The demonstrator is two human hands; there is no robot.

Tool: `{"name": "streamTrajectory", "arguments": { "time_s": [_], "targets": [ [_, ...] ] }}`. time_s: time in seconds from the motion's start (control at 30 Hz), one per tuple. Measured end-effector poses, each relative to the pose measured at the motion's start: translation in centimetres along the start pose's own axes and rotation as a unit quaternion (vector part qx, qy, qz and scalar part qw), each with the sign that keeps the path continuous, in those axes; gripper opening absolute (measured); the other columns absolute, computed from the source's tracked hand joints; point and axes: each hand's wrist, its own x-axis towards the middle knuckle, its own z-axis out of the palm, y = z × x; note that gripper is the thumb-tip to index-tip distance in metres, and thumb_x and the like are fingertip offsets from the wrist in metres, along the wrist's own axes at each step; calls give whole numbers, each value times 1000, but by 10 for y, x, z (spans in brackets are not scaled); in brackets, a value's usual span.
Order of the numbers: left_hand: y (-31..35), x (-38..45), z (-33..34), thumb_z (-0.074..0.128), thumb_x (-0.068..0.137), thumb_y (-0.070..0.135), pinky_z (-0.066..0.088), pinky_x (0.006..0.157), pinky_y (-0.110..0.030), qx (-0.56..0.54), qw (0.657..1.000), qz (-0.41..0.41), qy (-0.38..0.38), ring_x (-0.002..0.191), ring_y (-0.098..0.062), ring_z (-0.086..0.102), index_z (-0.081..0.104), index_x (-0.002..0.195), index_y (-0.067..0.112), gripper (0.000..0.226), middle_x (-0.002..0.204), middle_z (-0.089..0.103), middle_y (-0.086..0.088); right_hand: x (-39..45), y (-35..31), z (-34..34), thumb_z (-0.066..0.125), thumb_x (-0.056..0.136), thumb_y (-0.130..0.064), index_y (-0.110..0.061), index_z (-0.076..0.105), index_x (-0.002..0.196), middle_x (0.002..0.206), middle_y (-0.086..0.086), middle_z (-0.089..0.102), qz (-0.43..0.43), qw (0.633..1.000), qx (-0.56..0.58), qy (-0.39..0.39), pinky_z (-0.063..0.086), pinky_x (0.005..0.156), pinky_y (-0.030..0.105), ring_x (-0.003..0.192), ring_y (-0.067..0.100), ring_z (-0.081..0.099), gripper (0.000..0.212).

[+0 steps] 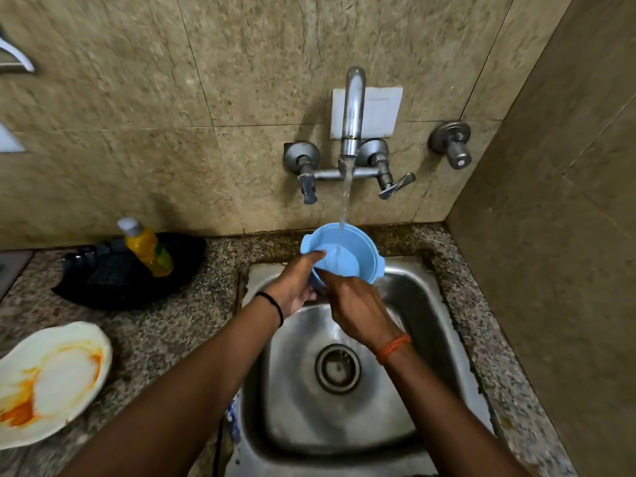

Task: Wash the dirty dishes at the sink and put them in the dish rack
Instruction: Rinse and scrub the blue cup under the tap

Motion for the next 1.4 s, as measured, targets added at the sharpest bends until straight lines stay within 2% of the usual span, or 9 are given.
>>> {"name": "streamTrajectory", "arguments": {
  "time_s": [0.17,0.33,0.43,0.57,0.7,0.83,1.0,1.13,1.4],
  "targets": [
    [-22,4,-7,53,93,41,56,79,-42,-62,997,40,32,101,-34,67,60,123,13,42,113,70,-16,14,-5,-5,25,90,-70,-25,34,145,149,13,40,62,976,-124,-170,36,104,41,135,30,40,72],
    [-22,4,1,62,76,54,54,90,-49,-67,995,40,63,105,-30,67,61,123,20,58,114,70,-10,43,-2,-8,45,85,-67,-17,-11,153,159,22,-9,133,941,-135,-281,-1,119,48,148,34,-12,101],
    [-18,4,-7,57,87,55,58,80,-48,-52,996,32,59,100,-30,68,61,120,22,47,113,69,-10,50,-3,-8,59,88,-35,-21,-5,153,161,18,1,81,948,-87,-297,25,115,52,148,38,7,93],
    [-7,8,-24,53,89,56,56,57,-35,-56,996,50,41,83,-26,70,62,120,14,53,112,70,-13,41,-4,-13,59,80,-8,-18,50,136,125,13,63,-71,984,-55,-156,50,84,39,108,33,61,57],
    [0,9,-25,51,90,57,59,75,-45,-105,992,54,37,91,-29,69,62,119,14,53,112,70,-13,39,-11,-24,66,81,-27,-23,73,100,89,6,74,-99,984,-144,-42,46,65,31,84,27,69,21],
    [6,10,-22,50,90,60,51,94,-52,-85,992,86,40,101,-29,68,61,122,18,54,114,70,-11,40,-6,-24,73,65,-60,-17,72,68,60,5,69,-5,973,-227,35,52,69,26,58,22,67,43],
    [5,8,-14,54,88,59,54,89,-52,-55,992,111,30,96,-26,71,66,111,25,43,108,73,-7,31,-17,-6,82,56,-39,4,63,120,121,27,62,65,957,-282,3,50,96,49,110,36,62,79],
    [-6,4,-9,58,77,68,56,82,-53,-45,995,74,44,97,-34,70,65,115,28,55,107,73,-6,41,-20,-19,62,86,-25,-6,-8,152,159,25,5,87,976,-93,-178,35,109,45,140,39,30,98],
    [4,1,-9,52,86,64,57,72,-42,-24,996,71,38,87,-28,71,70,107,20,52,101,75,-9,40,-10,-34,64,81,-23,-22,67,103,96,6,71,-56,991,-61,-110,45,68,32,90,26,64,22]
  ]
}}
